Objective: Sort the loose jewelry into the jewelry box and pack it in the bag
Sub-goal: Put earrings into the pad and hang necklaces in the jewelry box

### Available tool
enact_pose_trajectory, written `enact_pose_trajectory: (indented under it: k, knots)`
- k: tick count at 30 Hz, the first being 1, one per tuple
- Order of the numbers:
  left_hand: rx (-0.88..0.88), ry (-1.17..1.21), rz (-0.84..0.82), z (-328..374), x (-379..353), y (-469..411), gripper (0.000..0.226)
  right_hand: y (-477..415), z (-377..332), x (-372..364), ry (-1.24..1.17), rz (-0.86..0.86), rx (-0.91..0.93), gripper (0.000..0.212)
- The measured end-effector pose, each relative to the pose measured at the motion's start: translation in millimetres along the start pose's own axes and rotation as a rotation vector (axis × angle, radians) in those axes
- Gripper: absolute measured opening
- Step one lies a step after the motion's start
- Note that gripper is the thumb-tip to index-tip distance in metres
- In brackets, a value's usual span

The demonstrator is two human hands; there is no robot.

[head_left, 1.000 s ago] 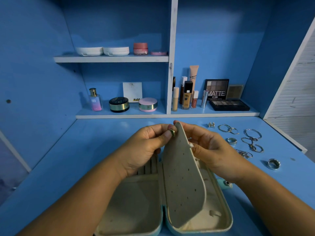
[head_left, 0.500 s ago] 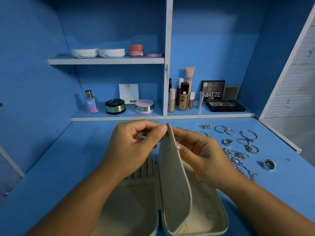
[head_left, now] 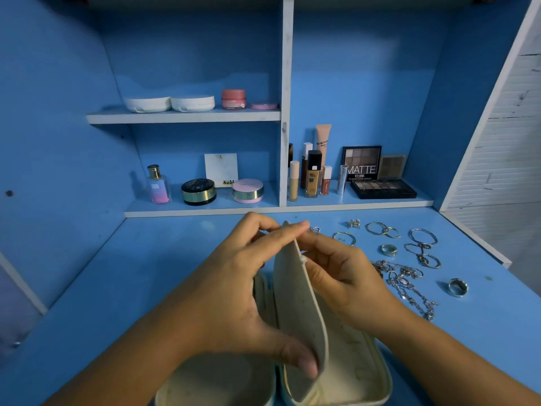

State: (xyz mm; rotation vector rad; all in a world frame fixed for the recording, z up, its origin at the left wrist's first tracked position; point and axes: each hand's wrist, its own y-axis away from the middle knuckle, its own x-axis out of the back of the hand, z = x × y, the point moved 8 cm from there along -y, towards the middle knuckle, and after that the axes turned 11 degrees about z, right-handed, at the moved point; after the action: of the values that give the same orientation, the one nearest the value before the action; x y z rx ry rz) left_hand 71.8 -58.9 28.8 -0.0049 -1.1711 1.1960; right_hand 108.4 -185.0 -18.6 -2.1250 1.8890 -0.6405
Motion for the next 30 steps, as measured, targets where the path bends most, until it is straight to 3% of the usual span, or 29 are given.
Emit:
enact_pose_trajectory:
  k: [2,6,9,13,22,30]
  knots:
    - [-0.016,-0.013,0.025,-3.9,3.2,2.7,0.118,0.7,0.6,-2.5,0.046,-0.025,0.004,0.056]
    - [-0.087,-0.067,0.107,-7.1,-0.9,8.0,0.075,-2.4,-0.8,1.0,0.195,-0.091,0.041,0.042]
    - [-0.085,-0.121,0.138,-8.4,-5.0,7.1,0.065,-18.4,4.5,40.0,0.531,0.089,0.073,0.029]
    - [-0.119,-0.102,0.161,-9.7,-4.4,5.1,0.063,-32.5,32.8,107.4,0.887,0.335,-0.116,0.027]
    - [-0.075,0.057,0.227,-18.5,1.3,11.8,0.062,-59.9,49.4,83.0,1.189,0.063,-0.022,0.021]
    - [-0.066,0.138,0.293,-23.9,6.8,13.1,0.054,-80.3,59.5,67.8,1.27,-0.088,-0.125,0.023]
